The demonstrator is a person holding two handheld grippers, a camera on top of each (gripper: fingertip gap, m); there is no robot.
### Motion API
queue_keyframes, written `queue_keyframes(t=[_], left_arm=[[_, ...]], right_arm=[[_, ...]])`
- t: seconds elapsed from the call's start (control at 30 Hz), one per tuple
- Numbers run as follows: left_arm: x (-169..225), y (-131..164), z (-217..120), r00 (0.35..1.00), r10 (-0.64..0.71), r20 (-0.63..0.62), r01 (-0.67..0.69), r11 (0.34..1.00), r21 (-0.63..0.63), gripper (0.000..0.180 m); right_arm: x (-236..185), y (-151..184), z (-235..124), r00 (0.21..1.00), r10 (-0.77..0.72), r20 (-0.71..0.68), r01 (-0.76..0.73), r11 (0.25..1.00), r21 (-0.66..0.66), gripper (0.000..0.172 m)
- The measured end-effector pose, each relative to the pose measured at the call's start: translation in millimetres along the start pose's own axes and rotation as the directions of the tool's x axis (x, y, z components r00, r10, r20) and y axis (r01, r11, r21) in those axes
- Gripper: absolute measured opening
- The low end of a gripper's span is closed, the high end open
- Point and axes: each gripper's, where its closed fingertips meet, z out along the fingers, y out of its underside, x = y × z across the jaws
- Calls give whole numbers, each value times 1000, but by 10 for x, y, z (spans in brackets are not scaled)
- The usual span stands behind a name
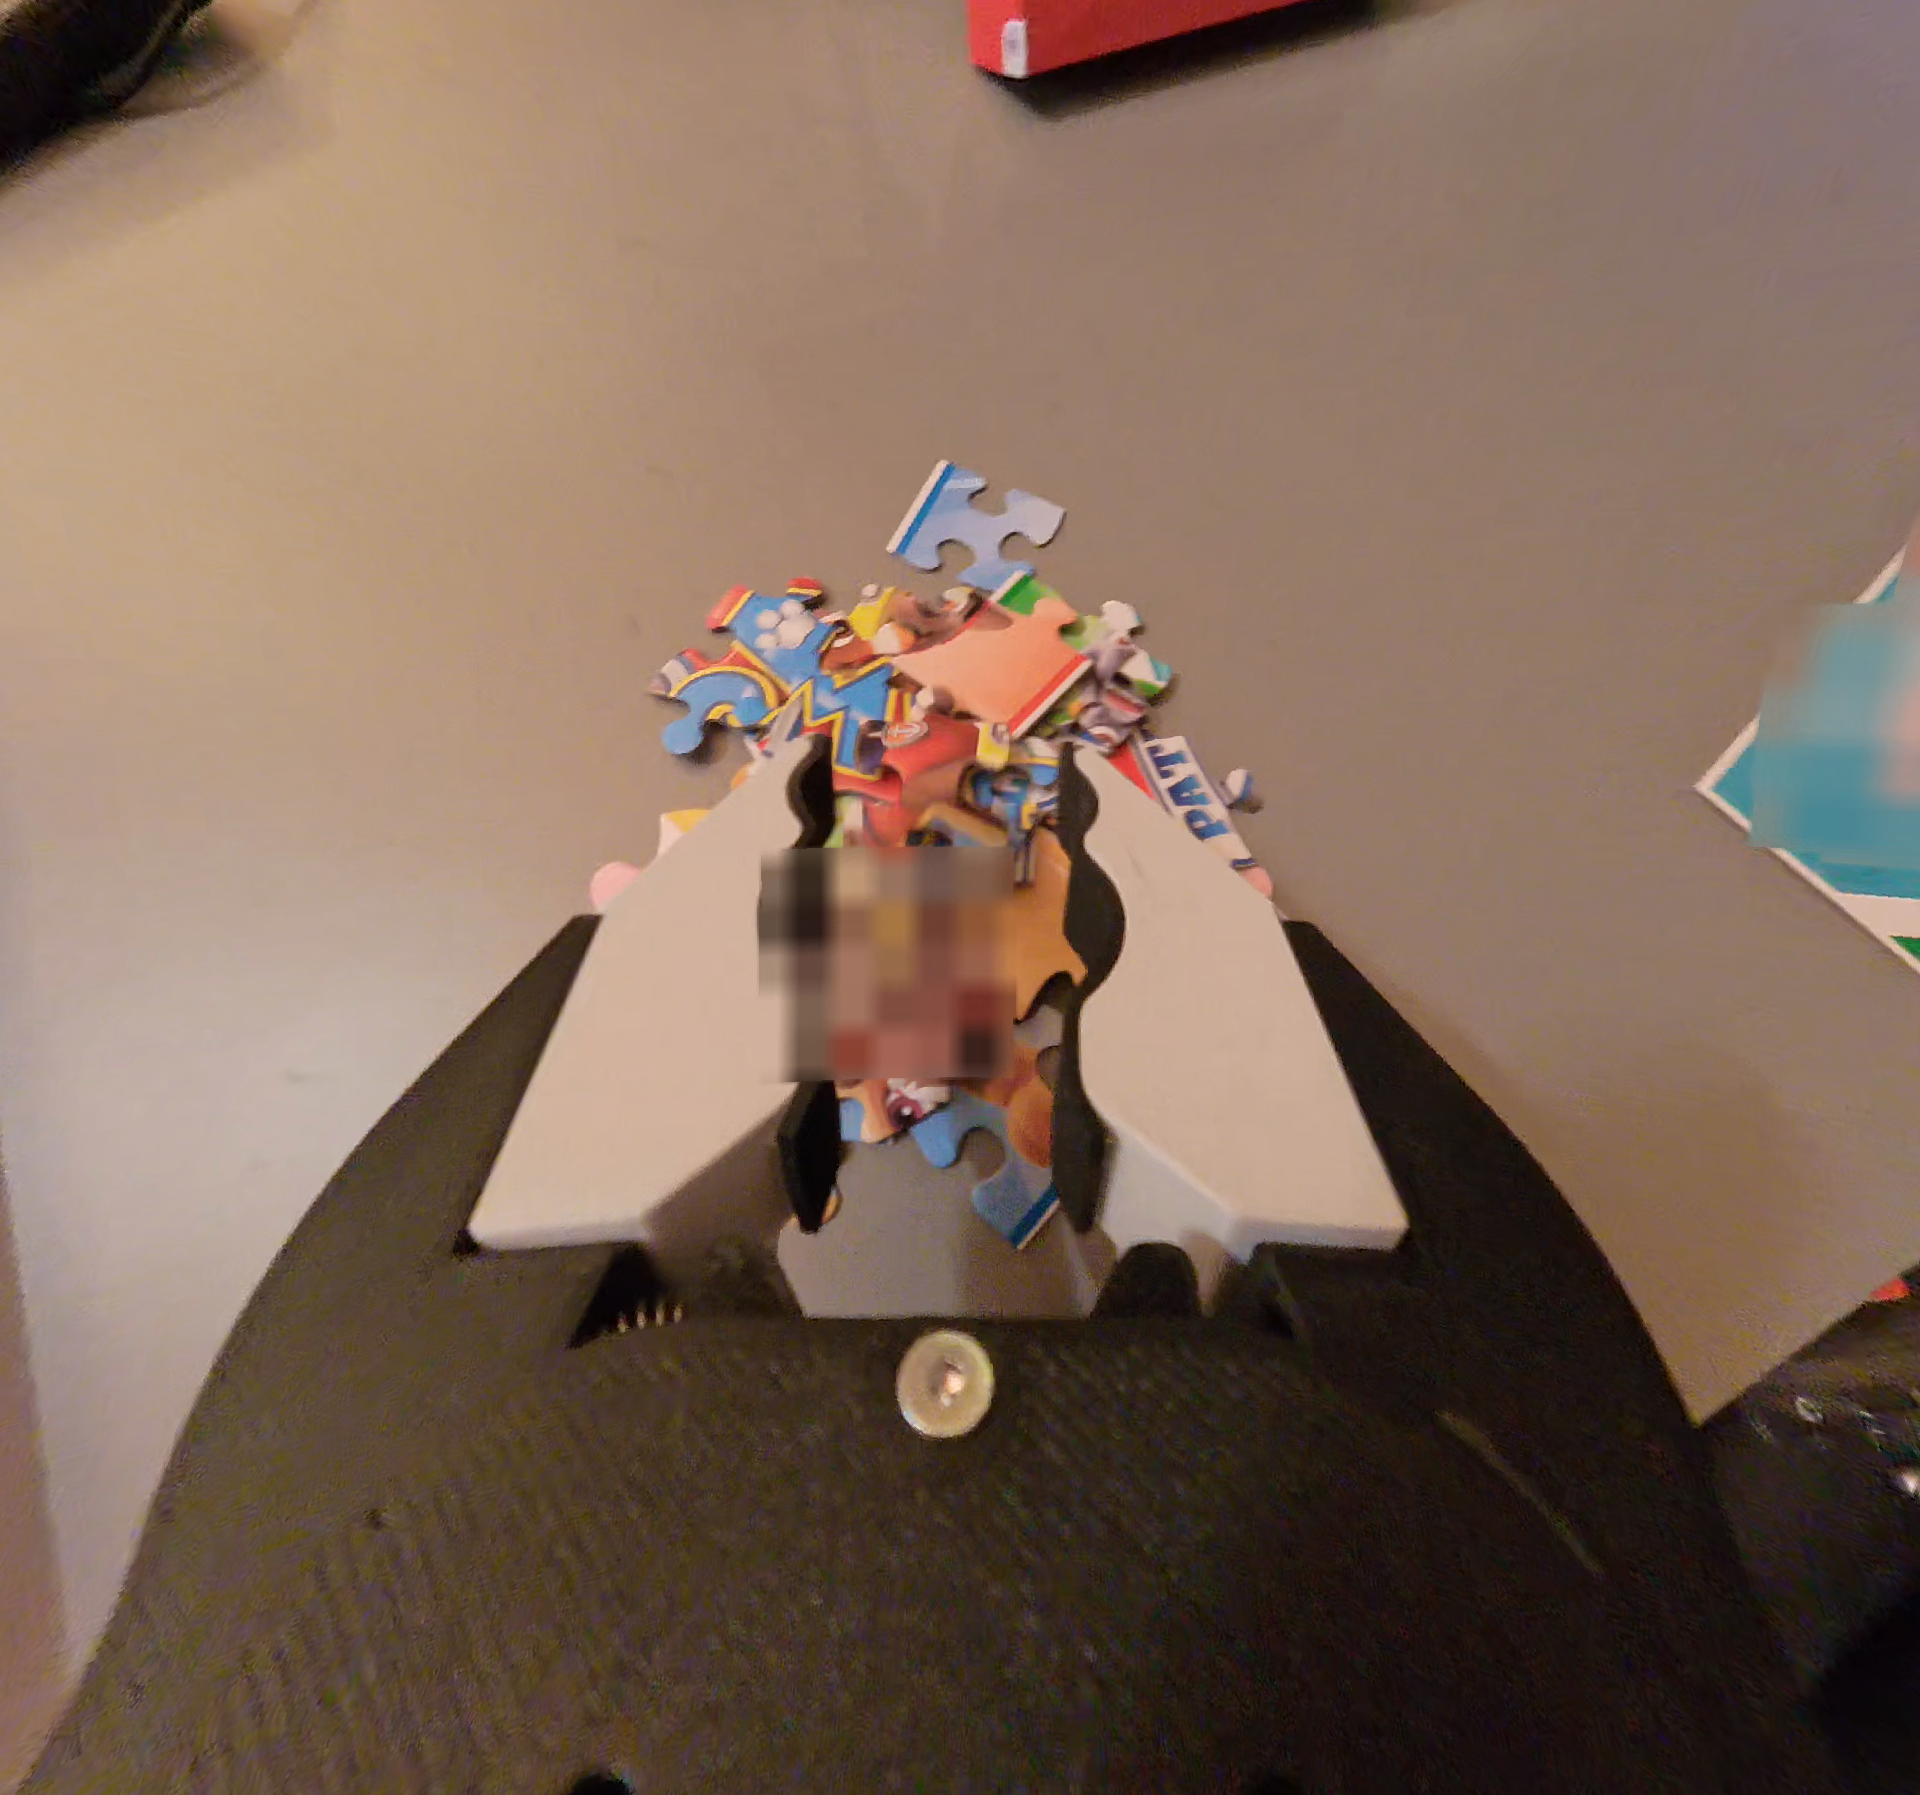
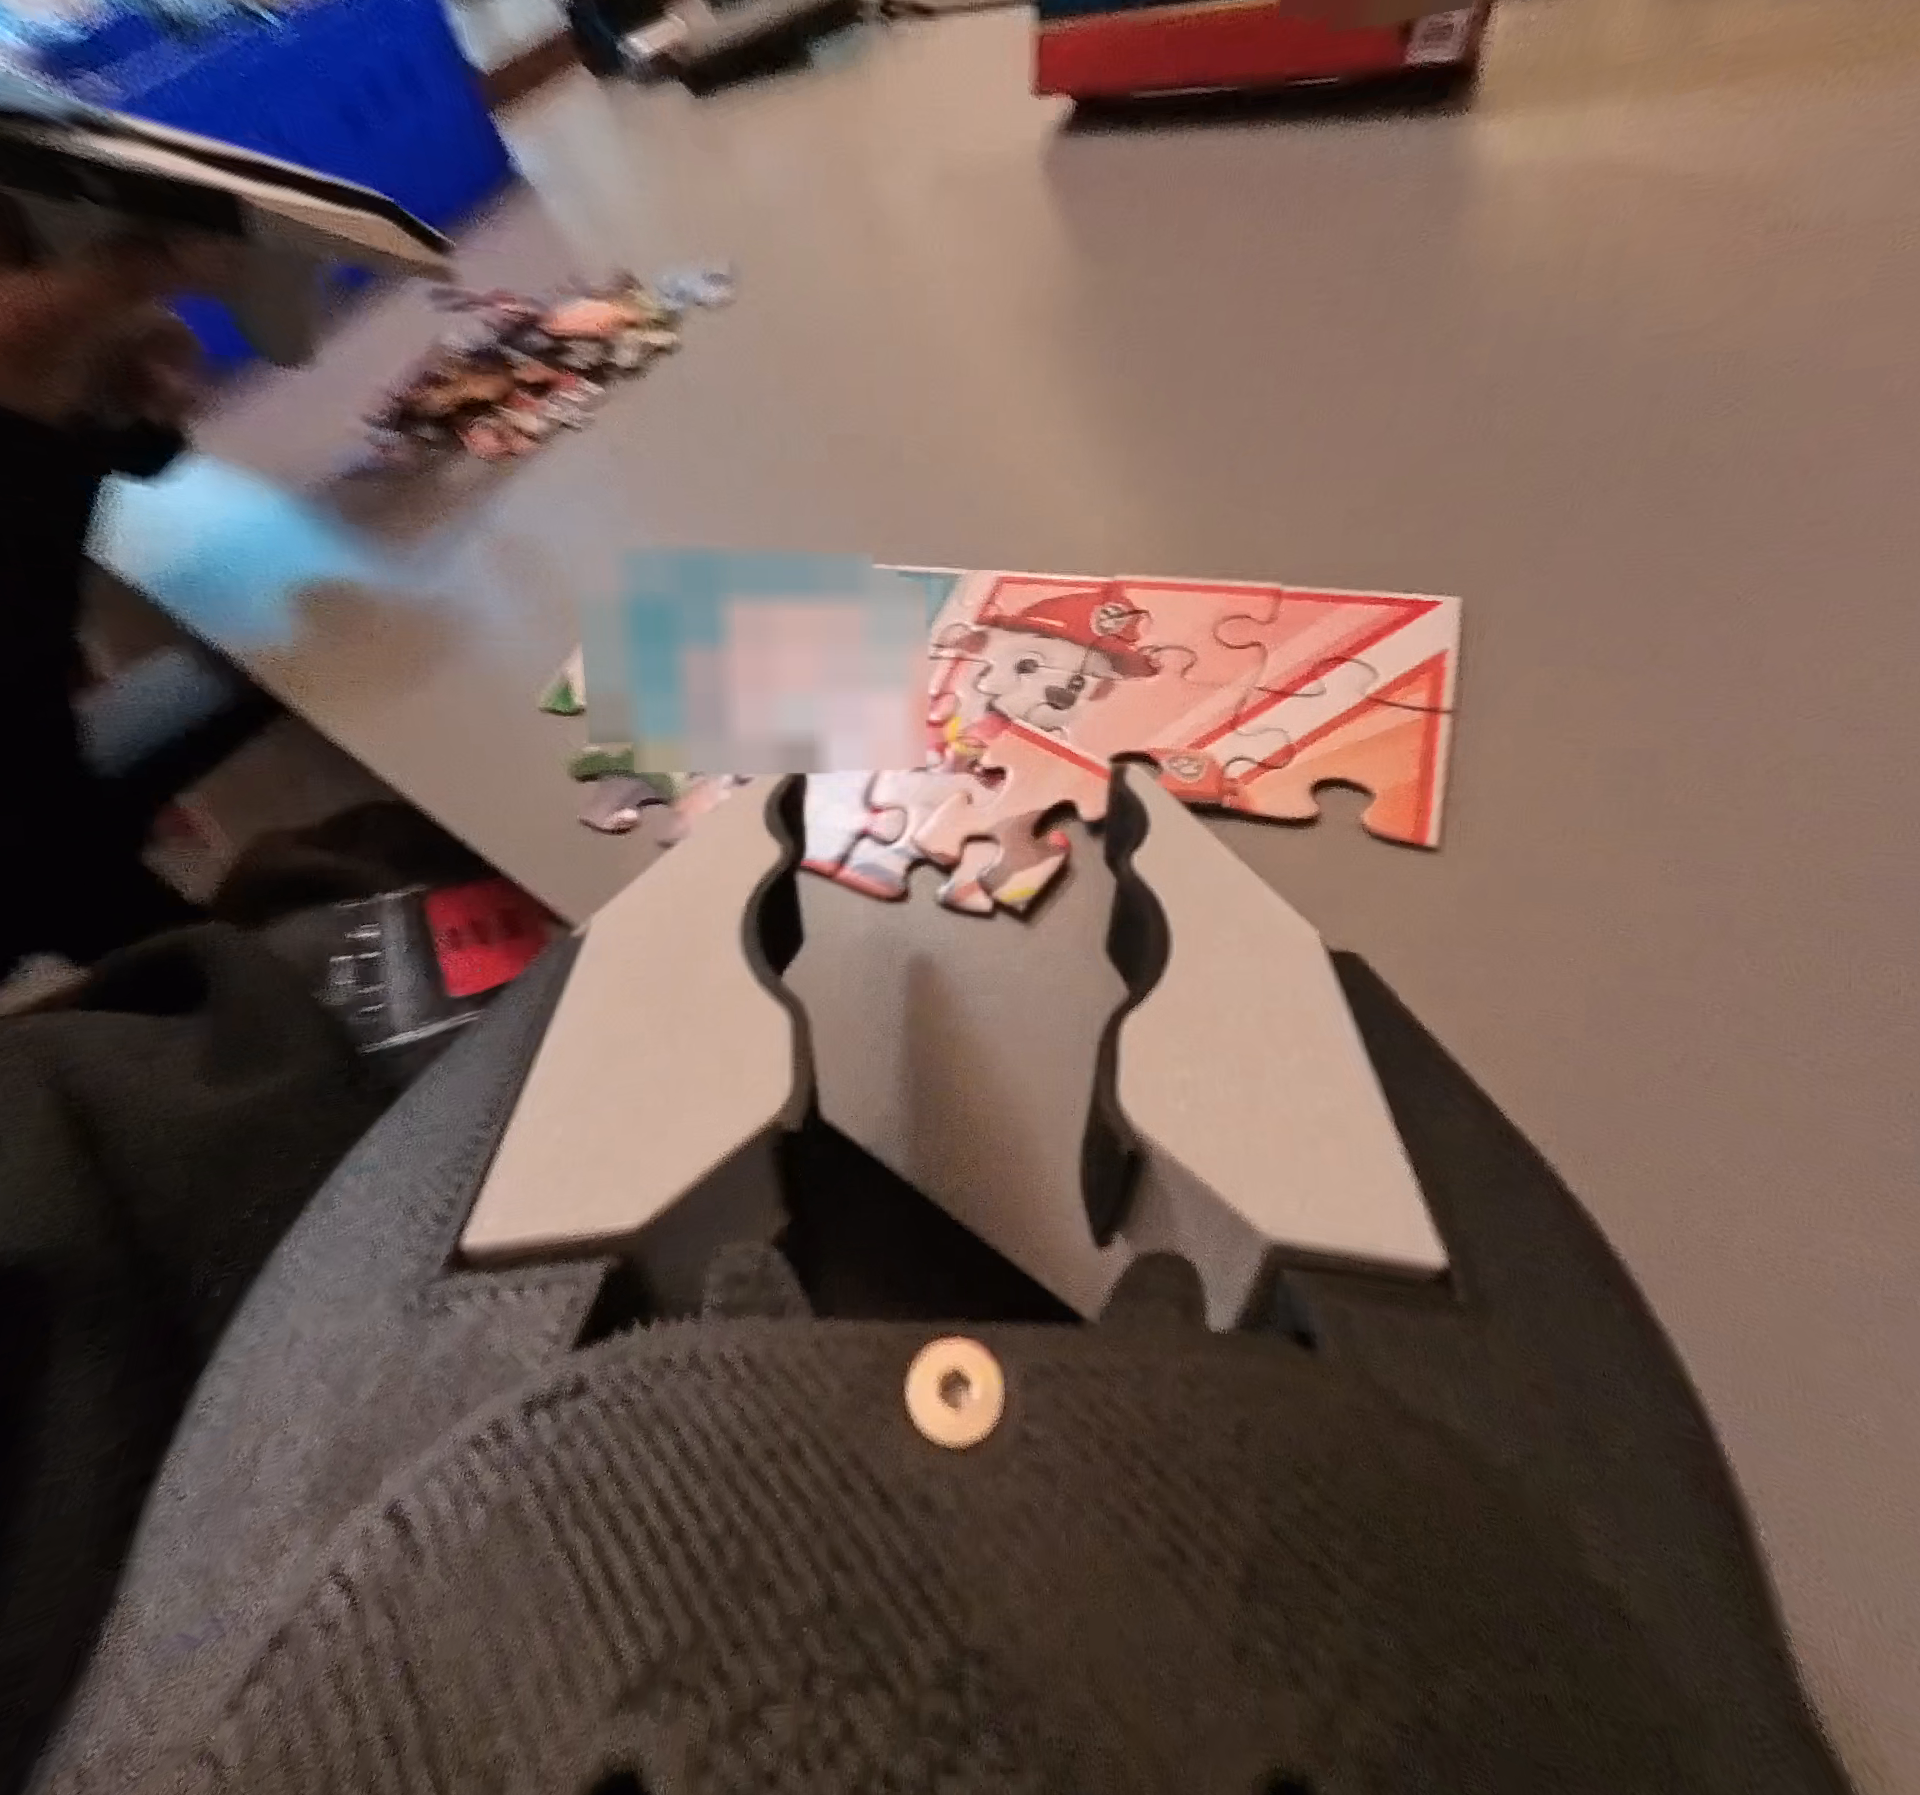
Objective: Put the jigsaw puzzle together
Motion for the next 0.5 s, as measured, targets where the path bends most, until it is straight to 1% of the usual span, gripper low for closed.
queue_keyframes(t=[0.03,0.1,0.23,0.3,0.5], left_arm=[[-34,20,10,1000,-5,12,5,1000,-7,47],[-41,16,17,1000,2,19,-2,1000,2,51],[55,-98,-20,999,35,16,-36,998,52,51],[114,-154,-46,998,57,14,-58,996,74,51],[219,-273,-128,995,99,21,-101,988,115,50]], right_arm=[[37,21,30,998,-31,-57,29,999,-32,63],[83,102,74,989,-80,-125,65,990,-124,62],[109,188,117,975,-143,-168,100,965,-242,55],[65,190,132,981,-134,-141,96,963,-251,39],[73,161,97,982,-136,-127,104,967,-230,37]])
